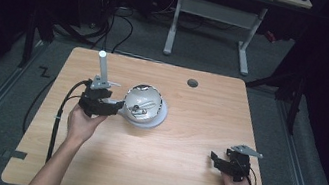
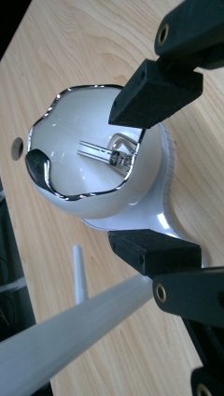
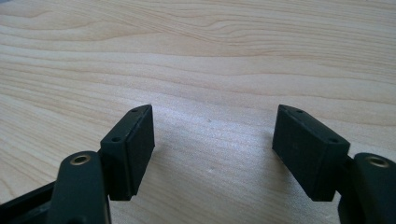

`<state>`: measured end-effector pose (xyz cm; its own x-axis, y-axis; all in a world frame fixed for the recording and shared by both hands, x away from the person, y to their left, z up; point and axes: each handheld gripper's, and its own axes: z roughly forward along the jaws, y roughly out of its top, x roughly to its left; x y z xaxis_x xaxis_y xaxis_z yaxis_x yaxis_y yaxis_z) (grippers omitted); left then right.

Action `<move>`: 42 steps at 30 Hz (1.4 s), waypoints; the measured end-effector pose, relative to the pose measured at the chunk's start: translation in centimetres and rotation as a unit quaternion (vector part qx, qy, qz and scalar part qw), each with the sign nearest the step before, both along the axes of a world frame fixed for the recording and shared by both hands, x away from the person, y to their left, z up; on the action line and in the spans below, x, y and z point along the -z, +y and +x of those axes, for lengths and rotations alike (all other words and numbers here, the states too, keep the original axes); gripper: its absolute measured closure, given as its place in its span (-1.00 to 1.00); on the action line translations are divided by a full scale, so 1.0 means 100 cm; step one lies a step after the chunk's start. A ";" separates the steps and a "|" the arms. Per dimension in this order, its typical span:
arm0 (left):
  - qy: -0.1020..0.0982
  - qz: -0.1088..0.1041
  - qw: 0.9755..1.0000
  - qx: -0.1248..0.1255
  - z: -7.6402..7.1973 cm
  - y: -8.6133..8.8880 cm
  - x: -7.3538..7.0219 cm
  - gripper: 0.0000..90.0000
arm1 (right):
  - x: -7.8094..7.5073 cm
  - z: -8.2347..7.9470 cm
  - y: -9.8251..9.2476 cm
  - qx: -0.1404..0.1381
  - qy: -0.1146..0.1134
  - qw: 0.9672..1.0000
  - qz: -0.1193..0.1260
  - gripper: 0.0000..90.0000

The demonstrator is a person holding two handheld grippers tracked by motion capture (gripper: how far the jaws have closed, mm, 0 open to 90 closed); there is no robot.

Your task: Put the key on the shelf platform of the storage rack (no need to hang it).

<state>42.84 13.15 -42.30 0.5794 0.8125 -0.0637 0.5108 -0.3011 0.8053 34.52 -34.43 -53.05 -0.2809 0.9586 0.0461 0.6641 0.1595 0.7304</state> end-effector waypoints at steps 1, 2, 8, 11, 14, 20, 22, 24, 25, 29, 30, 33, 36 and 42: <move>0.000 0.003 1.000 0.000 -0.001 0.000 0.000 -0.16 | 0.000 0.000 0.000 0.000 0.000 1.000 0.001 -0.33; -0.001 0.004 1.000 -0.001 -0.003 0.001 0.001 -0.15 | 0.000 0.000 0.000 0.000 0.000 1.000 0.000 -0.33; 0.002 -0.001 1.000 -0.012 -0.010 0.013 0.002 -0.15 | 0.000 0.000 0.000 0.000 0.000 1.000 0.001 -0.33; 0.003 -0.006 1.000 -0.017 -0.012 0.018 0.003 -0.15 | 0.000 0.000 0.000 0.000 -0.001 1.000 0.000 -0.33; 0.002 -0.010 1.000 -0.021 -0.015 0.023 0.003 -0.15 | 0.000 0.000 0.000 0.001 0.000 1.000 0.000 -0.33; 0.002 -0.014 0.999 -0.029 -0.019 0.031 0.005 -0.15 | 0.000 0.000 0.000 -0.001 -0.002 1.000 -0.002 -0.33; 0.001 -0.014 0.999 -0.029 -0.021 0.032 0.005 -0.15 | 0.000 0.000 0.001 0.000 -0.001 1.000 -0.002 -0.33; -0.001 -0.014 0.999 -0.031 -0.023 0.034 0.005 -0.15 | 0.000 0.000 0.001 0.000 -0.001 1.000 -0.003 -0.33; 0.000 -0.014 0.999 -0.030 -0.024 0.034 0.005 -0.15 | 0.000 0.000 0.001 0.000 -0.001 1.000 -0.003 -0.34; -0.001 -0.015 0.999 -0.036 -0.027 0.038 0.006 -0.15 | 0.000 0.000 0.001 0.000 -0.001 1.000 -0.003 -0.33; -0.001 -0.015 0.999 -0.036 -0.028 0.039 0.006 -0.15 | 0.000 0.000 0.001 0.000 -0.001 1.000 -0.003 -0.33; -0.001 -0.014 0.999 -0.040 -0.030 0.042 0.008 -0.15 | 0.000 0.000 0.001 0.000 -0.001 1.000 -0.003 -0.33; 0.001 -0.013 0.999 -0.043 -0.033 0.044 0.009 -0.15 | 0.000 0.000 0.001 0.000 -0.001 1.000 -0.004 -0.34; 0.003 -0.015 0.999 -0.048 -0.037 0.049 0.012 -0.15 | 0.000 0.000 0.001 0.000 -0.001 1.000 -0.005 -0.34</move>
